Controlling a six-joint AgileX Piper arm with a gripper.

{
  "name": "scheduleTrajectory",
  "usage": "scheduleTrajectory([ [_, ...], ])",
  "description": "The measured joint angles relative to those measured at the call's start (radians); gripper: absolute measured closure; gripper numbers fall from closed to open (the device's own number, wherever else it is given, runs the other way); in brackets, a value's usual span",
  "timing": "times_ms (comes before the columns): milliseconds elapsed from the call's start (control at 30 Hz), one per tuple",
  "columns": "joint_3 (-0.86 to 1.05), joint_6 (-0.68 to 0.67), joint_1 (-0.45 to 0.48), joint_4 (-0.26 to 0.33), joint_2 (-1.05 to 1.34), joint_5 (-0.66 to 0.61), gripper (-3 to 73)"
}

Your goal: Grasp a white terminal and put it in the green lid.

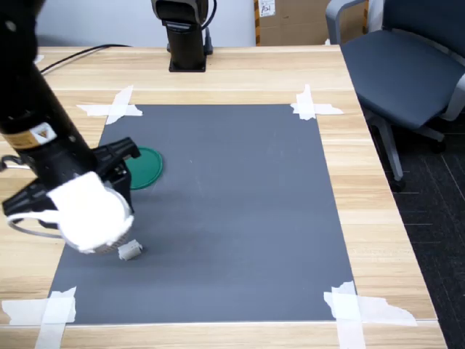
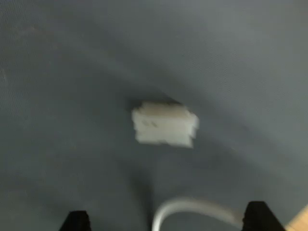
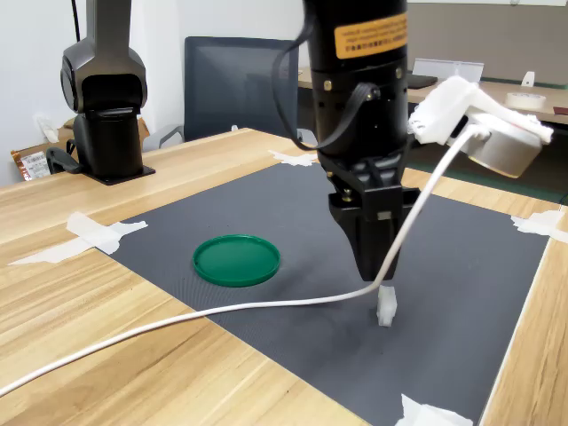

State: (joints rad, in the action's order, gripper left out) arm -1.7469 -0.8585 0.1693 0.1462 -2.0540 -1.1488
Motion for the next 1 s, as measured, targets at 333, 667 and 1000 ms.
scheduleTrajectory([
  [333, -0.001, 0.034, -0.010, -0.006, -0.030, 0.027, 8.4],
  [667, -0.001, 0.028, -0.010, 0.027, -0.068, 0.060, 8.4],
  [1000, -0.001, 0.028, -0.010, 0.023, -0.102, 0.079, 8.4],
])
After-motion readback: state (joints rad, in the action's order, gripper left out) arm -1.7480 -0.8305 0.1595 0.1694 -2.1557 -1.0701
